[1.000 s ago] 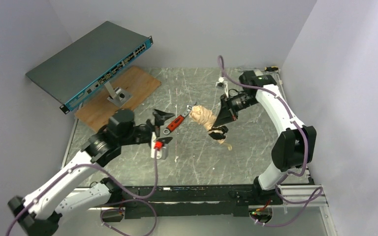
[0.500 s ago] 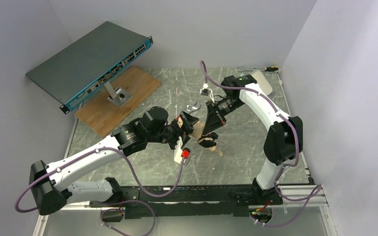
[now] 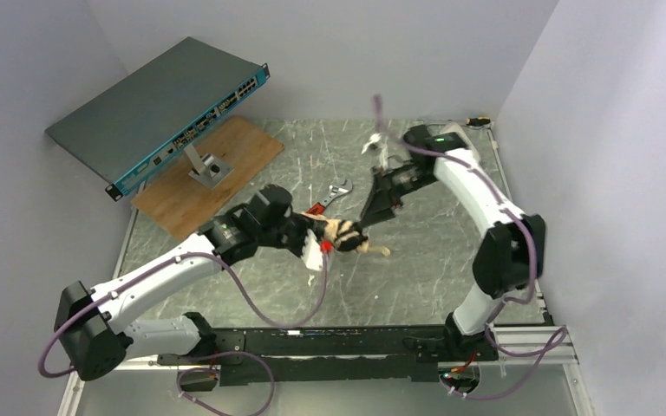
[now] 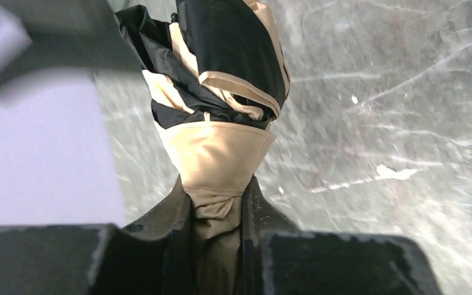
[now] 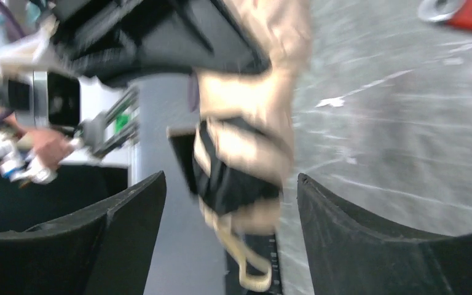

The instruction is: Open the umbrella

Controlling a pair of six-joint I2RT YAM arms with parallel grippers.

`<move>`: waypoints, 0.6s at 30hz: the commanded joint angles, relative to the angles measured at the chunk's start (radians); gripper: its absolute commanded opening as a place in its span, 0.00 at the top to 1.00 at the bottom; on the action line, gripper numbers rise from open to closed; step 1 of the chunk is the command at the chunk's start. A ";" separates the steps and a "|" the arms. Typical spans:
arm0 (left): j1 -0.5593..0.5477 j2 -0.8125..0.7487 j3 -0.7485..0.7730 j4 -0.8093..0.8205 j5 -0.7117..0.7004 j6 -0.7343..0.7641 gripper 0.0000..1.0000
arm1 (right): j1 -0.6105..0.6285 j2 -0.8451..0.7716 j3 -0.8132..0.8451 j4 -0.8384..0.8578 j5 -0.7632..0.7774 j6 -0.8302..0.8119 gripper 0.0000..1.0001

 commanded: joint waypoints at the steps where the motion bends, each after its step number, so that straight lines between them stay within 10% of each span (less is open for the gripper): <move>1: 0.180 -0.087 0.031 0.019 0.248 -0.304 1.00 | -0.261 -0.207 -0.028 0.313 -0.042 0.264 0.20; 8: 0.332 -0.059 0.113 -0.104 0.576 -0.472 1.00 | -0.337 -0.632 -0.294 0.546 0.076 0.237 0.28; 18: 0.330 -0.055 0.127 -0.013 0.634 -0.566 1.00 | 0.056 -0.871 -0.478 0.807 0.376 0.325 0.36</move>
